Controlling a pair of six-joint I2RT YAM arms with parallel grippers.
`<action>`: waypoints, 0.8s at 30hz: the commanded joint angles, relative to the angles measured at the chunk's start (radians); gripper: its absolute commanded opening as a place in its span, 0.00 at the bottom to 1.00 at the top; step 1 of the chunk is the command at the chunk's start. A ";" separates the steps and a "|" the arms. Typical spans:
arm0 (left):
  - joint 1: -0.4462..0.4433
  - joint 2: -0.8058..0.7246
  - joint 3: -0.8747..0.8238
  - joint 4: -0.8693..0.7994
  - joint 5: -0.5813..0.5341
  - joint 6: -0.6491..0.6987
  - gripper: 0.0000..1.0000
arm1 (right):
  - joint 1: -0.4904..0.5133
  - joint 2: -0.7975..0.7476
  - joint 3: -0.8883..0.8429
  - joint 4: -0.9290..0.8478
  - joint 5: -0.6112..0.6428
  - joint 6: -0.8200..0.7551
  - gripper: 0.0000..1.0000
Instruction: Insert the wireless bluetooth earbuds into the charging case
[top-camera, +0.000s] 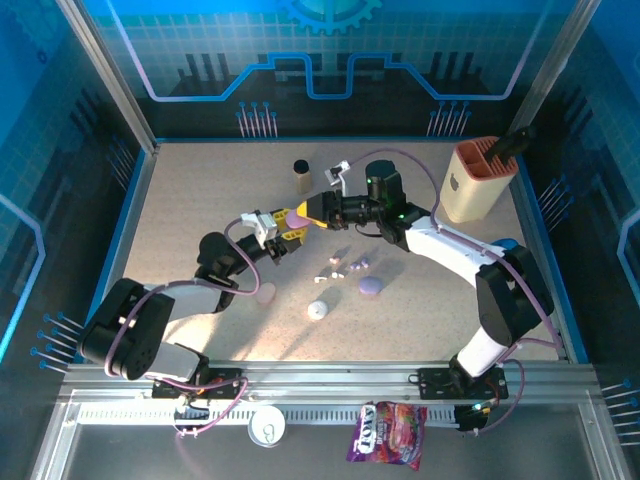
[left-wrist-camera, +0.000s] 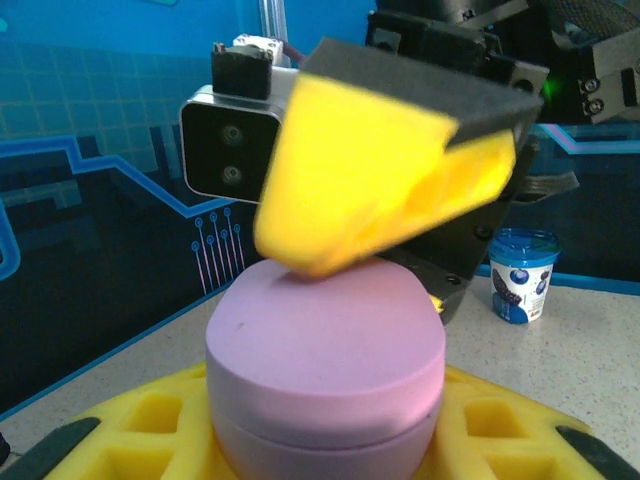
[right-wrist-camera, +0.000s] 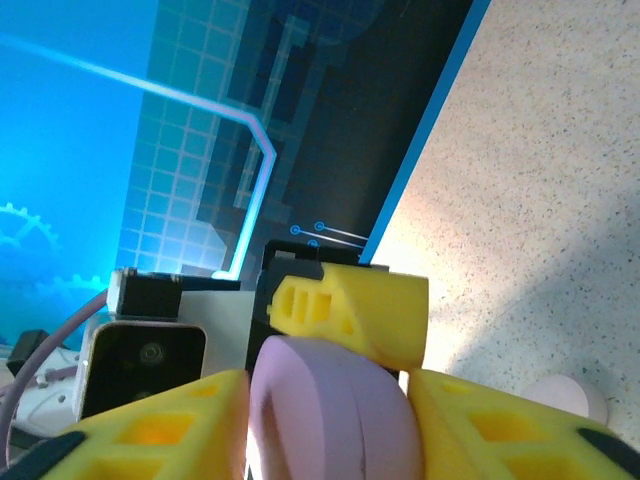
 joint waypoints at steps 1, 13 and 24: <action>-0.007 0.023 0.025 0.029 -0.032 -0.003 0.35 | 0.011 0.006 -0.015 0.028 -0.010 0.012 0.35; -0.008 -0.051 0.039 -0.202 -0.036 0.031 0.85 | -0.070 -0.015 -0.107 0.048 0.114 -0.005 0.23; -0.104 -0.244 0.047 -0.766 -0.244 0.151 0.99 | -0.235 0.079 -0.208 -0.074 0.340 -0.187 0.22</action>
